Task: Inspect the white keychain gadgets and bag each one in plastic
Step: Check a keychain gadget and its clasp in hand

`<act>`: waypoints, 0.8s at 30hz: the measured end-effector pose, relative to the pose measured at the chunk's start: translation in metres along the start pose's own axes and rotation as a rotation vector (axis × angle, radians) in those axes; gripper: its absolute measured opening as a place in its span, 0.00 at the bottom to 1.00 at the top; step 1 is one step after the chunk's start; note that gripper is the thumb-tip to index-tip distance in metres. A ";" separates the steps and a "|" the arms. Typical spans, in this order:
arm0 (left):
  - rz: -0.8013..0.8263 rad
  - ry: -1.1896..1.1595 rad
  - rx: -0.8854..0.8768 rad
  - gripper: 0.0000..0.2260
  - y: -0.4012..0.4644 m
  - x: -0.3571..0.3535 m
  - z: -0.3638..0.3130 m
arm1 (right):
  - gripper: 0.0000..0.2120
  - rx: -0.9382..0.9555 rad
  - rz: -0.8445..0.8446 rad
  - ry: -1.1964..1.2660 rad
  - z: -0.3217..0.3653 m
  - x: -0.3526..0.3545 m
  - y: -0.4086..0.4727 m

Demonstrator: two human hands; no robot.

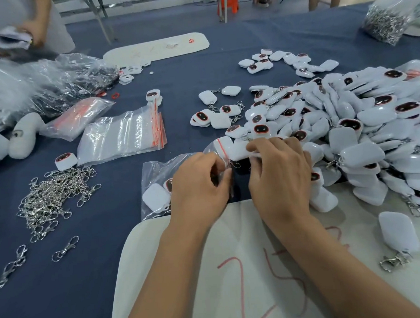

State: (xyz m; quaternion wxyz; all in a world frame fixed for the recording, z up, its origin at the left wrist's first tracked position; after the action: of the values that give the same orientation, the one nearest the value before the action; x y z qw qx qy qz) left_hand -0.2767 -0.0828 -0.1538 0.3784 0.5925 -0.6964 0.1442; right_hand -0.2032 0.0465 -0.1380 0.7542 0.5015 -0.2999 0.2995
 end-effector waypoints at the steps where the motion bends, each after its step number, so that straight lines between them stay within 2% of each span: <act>1: 0.009 0.002 -0.006 0.07 0.000 0.000 0.001 | 0.10 0.024 -0.085 0.057 0.000 0.002 0.000; 3: 0.025 0.008 -0.011 0.08 0.002 0.002 0.003 | 0.07 0.099 -0.267 0.218 0.002 0.006 -0.001; 5: 0.033 0.025 -0.024 0.09 0.004 0.004 0.005 | 0.07 0.121 -0.355 0.421 0.006 0.006 -0.002; 7: 0.028 0.041 -0.042 0.11 0.006 0.005 0.005 | 0.07 0.050 -0.321 0.631 0.010 0.002 -0.004; 10: 0.002 0.001 -0.016 0.11 0.007 0.006 0.006 | 0.13 -0.034 -0.258 0.736 0.012 -0.005 -0.006; 14: -0.050 -0.303 0.038 0.08 0.005 0.012 0.004 | 0.17 -0.154 -0.172 0.922 0.005 -0.014 -0.004; 17: -0.116 -0.509 0.053 0.07 0.002 0.019 -0.001 | 0.09 -0.176 -0.098 1.073 0.004 -0.020 -0.003; 19: -0.083 -0.576 0.063 0.07 0.001 0.019 -0.004 | 0.01 -0.149 -0.055 1.125 0.005 -0.021 -0.001; 24: -0.001 -0.673 0.099 0.06 -0.002 0.017 -0.009 | 0.12 -0.142 0.041 1.227 0.014 -0.022 0.000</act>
State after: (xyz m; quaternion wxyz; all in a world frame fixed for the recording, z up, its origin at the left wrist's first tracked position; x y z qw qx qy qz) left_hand -0.2720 -0.0894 -0.1359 0.0984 0.6249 -0.7740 -0.0261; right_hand -0.2191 0.0302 -0.1501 0.8150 0.1807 0.1599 0.5269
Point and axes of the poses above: each hand's wrist, its own y-axis towards the middle knuckle, its own x-axis out of the back of the hand, z = x × y, the point moved 3 cm from there along y, towards the middle knuckle, and after that the axes turned 13 degrees about x, right-handed, at the moved point
